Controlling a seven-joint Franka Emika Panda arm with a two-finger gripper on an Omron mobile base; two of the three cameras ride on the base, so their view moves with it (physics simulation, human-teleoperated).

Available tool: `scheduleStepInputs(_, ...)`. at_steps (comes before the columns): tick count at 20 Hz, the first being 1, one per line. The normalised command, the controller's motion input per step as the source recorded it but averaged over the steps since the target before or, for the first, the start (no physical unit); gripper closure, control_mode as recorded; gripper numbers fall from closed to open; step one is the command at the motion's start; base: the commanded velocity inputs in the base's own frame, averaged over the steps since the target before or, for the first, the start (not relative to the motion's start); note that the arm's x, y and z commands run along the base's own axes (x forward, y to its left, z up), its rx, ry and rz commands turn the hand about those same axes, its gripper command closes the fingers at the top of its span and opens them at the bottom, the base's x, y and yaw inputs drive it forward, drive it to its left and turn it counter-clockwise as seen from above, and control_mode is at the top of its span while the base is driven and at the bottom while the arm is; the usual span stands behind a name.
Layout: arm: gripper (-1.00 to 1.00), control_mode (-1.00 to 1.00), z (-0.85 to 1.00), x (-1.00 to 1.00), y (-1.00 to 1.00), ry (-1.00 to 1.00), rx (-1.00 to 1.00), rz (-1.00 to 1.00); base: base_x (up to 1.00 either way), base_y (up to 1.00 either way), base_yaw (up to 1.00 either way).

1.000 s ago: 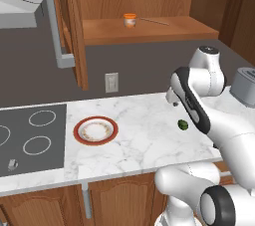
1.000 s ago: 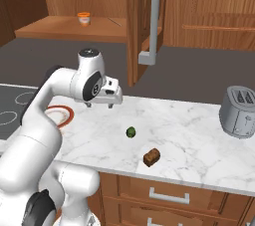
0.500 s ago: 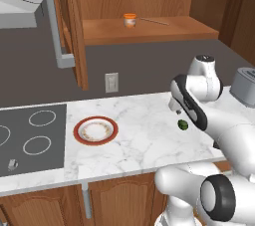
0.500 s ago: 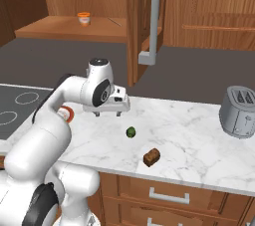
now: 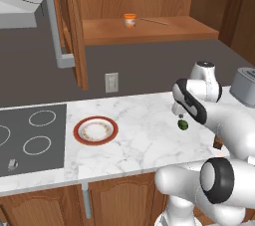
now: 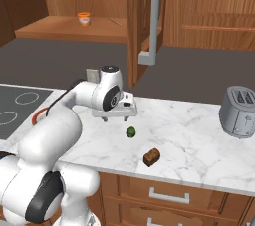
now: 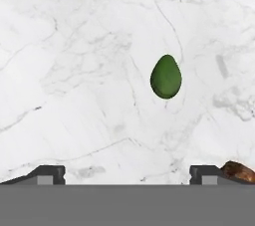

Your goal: Pick the avocado and bread from the counter and place them on the plate. Then pick the jam from the cabinet and place it next to the plate. Lastly close the cabinet door.

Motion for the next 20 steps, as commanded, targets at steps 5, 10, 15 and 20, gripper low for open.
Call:
scheduleStepInputs(5, -1.0, -1.0, -0.32, 0.22, -0.15, 0.03, 0.0, 0.0, 0.0, 0.0, 0.0)
scheduleStepInputs(10, -1.0, -1.0, -0.29, 0.25, -0.12, 0.03, 0.0, 0.0, 0.0, 0.0, 0.0)
scheduleStepInputs(15, -1.0, -1.0, -0.32, 0.24, -0.1, 0.04, 0.0, 0.0, 0.0, 0.0, 0.0)
scheduleStepInputs(20, -1.0, -1.0, -0.33, 0.27, -0.06, 0.05, 0.0, 0.0, 0.0, 0.0, 0.0)
